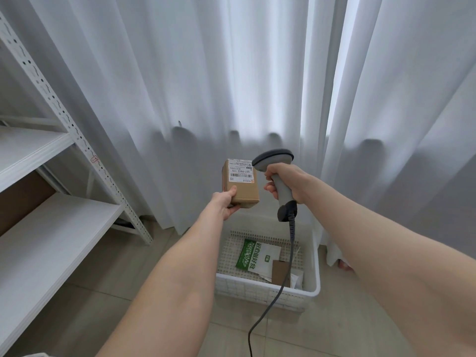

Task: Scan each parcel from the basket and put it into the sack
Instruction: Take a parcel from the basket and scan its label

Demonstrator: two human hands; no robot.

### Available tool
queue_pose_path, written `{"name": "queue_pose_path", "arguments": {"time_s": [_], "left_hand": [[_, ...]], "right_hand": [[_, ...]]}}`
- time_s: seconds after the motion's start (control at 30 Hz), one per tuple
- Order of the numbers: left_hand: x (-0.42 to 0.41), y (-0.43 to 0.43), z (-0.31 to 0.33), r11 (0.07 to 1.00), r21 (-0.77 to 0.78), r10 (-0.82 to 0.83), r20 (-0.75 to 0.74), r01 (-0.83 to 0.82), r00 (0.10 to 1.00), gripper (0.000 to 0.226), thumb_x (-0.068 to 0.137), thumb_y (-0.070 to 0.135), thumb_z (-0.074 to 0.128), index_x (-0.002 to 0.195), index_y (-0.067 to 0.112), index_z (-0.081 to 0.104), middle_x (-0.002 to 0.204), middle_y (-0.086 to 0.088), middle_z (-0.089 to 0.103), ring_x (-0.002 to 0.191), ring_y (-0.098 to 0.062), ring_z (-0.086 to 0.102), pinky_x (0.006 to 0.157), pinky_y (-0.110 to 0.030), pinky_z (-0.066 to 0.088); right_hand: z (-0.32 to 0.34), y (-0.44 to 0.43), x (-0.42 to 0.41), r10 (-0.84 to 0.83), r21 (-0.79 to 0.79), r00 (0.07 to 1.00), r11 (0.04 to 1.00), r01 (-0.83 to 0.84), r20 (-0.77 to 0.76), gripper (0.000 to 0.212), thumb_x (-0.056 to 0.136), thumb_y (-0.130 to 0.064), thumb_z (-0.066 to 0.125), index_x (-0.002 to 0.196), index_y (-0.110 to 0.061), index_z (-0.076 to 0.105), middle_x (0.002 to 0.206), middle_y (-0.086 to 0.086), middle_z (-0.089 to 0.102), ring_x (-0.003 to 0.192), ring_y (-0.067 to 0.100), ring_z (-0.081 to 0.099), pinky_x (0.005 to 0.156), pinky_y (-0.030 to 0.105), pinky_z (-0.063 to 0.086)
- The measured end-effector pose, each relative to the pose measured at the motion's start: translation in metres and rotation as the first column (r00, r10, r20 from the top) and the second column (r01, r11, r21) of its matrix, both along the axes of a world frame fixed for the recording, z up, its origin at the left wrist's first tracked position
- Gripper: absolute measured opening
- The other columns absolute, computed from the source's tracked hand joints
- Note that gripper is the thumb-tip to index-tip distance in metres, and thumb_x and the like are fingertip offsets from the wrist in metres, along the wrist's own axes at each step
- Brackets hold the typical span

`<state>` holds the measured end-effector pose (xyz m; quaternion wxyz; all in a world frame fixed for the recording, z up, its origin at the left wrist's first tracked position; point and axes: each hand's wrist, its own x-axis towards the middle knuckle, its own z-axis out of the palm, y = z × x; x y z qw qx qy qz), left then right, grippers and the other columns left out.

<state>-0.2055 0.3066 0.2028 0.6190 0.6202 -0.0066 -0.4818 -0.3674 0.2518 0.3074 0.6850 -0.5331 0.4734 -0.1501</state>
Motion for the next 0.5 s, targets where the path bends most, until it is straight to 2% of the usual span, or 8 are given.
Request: {"name": "queue_pose_path", "arguments": {"time_s": [0.5], "left_hand": [[0.000,0.013,0.008,1.000,-0.018,-0.023,0.004,0.023,1.000,0.050,0.094,0.014,0.060,0.135,-0.003,0.040,0.135,-0.022,0.048,0.123,-0.036,0.049,0.086,-0.046,0.051]], "right_hand": [[0.011,0.023,0.003,0.032,-0.041,0.999,0.999,-0.032,-0.005,0.006,0.088,-0.009,0.052,0.083,-0.009,0.048,0.063,0.011,0.054,0.038,0.012,0.050,0.041,0.020,0.045]]}}
